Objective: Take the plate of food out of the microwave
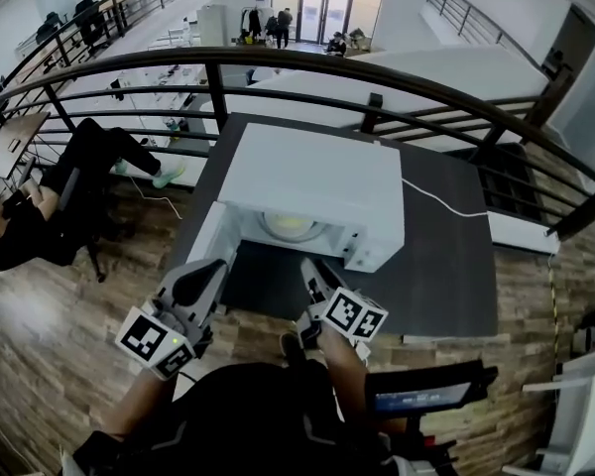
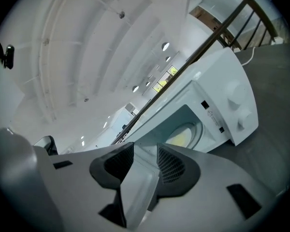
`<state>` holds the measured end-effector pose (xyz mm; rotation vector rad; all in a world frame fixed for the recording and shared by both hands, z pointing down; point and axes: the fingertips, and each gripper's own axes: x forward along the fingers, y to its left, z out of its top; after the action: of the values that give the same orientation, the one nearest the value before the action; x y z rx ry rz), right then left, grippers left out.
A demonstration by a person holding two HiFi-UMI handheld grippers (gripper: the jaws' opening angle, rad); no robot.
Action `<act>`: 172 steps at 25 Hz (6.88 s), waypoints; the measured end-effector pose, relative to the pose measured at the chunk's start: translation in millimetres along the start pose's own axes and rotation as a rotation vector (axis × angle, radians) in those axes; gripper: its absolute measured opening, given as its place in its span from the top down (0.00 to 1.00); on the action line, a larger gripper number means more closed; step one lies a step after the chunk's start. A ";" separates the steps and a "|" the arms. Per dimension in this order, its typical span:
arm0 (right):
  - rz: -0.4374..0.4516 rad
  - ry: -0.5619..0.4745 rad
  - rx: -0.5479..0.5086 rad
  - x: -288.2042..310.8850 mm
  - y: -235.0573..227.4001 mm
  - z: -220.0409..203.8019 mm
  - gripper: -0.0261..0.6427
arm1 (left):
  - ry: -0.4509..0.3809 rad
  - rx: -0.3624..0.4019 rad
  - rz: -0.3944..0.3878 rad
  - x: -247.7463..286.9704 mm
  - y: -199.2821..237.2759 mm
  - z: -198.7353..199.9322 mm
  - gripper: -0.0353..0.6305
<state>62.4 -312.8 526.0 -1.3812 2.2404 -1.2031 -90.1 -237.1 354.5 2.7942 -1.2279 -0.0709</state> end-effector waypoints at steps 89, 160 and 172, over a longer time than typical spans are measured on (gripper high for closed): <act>-0.121 -0.045 0.896 144.0 -154.8 -79.0 0.93 | 0.062 0.000 0.180 12.8 58.4 -20.2 0.94; 0.159 0.074 0.823 -17.7 9.7 -44.1 0.94 | 0.020 -0.059 -0.055 19.5 -5.7 -18.4 0.94; 0.167 0.074 0.831 -20.9 8.6 -40.6 0.94 | 0.039 -0.049 -0.072 23.9 -7.8 -19.6 0.94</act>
<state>44.4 -272.6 540.9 -0.8046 1.5229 -1.8294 -66.7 -248.2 373.1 2.7836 -1.1016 -0.0513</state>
